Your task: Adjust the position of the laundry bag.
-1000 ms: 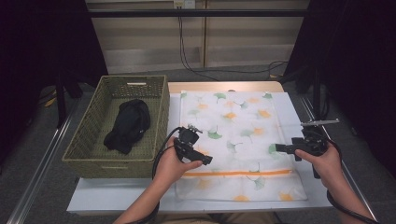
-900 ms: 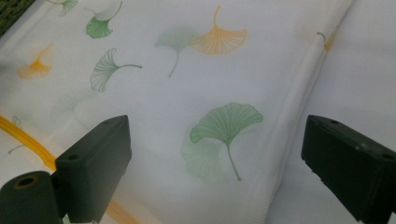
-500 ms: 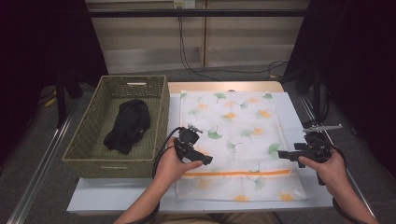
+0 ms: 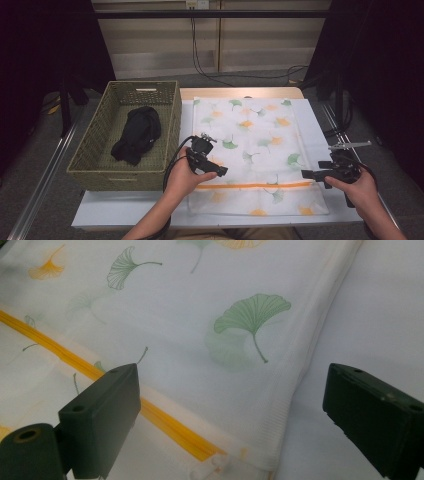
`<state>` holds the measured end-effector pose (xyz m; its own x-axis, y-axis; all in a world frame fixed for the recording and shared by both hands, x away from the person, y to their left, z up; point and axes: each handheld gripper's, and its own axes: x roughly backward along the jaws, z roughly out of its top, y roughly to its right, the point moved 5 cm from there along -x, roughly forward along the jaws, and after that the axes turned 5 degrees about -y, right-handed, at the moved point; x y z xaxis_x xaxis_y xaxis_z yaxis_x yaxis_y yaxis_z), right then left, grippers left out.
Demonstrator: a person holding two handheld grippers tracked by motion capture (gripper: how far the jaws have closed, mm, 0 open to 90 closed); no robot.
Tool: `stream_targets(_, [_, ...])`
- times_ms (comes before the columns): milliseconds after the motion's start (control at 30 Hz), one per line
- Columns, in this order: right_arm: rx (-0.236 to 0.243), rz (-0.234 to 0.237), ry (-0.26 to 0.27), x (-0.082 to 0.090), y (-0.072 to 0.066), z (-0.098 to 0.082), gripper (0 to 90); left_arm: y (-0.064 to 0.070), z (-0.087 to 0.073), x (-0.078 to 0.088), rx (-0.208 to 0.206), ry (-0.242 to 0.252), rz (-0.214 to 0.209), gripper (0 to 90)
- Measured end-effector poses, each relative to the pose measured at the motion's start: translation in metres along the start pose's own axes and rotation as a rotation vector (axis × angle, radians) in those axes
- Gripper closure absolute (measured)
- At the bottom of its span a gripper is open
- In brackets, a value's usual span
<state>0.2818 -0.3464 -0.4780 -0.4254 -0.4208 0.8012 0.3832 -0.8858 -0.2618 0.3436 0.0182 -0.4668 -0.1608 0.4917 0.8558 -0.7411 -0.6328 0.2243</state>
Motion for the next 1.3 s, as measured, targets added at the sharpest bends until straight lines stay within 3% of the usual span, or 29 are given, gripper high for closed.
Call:
stream_targets(367, [0.006, 0.008, -0.045, 0.002, -0.005, -0.017, 8.7, 0.000, 0.000, 0.001, 0.008, 0.005, 0.003, 7.5])
stream_targets(700, [0.001, 0.022, -0.049, 0.005, -0.005, -0.027, 10.7, 0.001, 0.000, 0.001, 0.015, 0.012, 0.002, 7.5])
stream_targets(1300, [0.015, 0.011, -0.047, 0.007, -0.001, -0.047, 20.4, 0.003, 0.004, 0.000, -0.023, -0.003, 0.000, 7.5])
